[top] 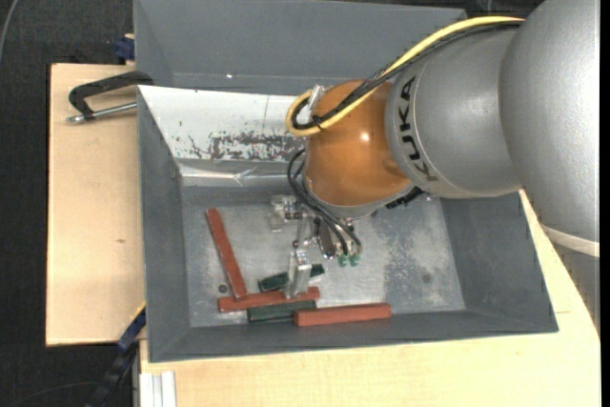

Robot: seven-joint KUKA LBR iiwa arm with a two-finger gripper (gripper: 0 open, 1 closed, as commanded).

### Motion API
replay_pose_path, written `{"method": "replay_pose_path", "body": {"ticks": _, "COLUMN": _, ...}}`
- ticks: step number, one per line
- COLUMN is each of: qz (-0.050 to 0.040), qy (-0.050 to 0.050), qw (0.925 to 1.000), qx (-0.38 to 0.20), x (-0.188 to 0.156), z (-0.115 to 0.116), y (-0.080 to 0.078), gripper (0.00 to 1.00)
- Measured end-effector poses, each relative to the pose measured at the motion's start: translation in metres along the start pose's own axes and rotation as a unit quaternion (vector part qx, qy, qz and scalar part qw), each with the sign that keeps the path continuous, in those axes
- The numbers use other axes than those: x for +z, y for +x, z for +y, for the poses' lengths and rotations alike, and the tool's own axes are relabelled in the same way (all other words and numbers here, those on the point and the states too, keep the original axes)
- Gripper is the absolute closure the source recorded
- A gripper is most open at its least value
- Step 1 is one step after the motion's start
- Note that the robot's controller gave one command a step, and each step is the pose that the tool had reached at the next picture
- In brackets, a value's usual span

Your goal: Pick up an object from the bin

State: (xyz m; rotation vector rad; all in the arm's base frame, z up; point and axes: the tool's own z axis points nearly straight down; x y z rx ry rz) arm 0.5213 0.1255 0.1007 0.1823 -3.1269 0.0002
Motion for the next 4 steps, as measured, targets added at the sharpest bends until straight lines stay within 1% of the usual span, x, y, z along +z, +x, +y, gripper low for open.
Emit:
{"method": "replay_pose_path", "body": {"ticks": 1, "qz": -0.0035, "qy": 0.001, "qw": 0.9992, "qx": -0.040, "x": 0.031, "z": -0.065, "y": 0.004, "gripper": 0.00}}
{"method": "replay_pose_path", "body": {"ticks": 2, "qz": -0.0048, "qy": 0.000, "qw": 0.9990, "qx": -0.044, "x": 0.030, "z": -0.049, "y": 0.007, "gripper": 0.00}}
{"method": "replay_pose_path", "body": {"ticks": 3, "qz": -0.0046, "qy": 0.000, "qw": 0.9991, "qx": -0.043, "x": 0.030, "z": -0.050, "y": 0.007, "gripper": 1.00}}
{"method": "replay_pose_path", "body": {"ticks": 4, "qz": -0.0123, "qy": 0.000, "qw": 0.9987, "qx": -0.049, "x": -0.126, "z": -0.053, "y": 0.003, "gripper": 1.00}}
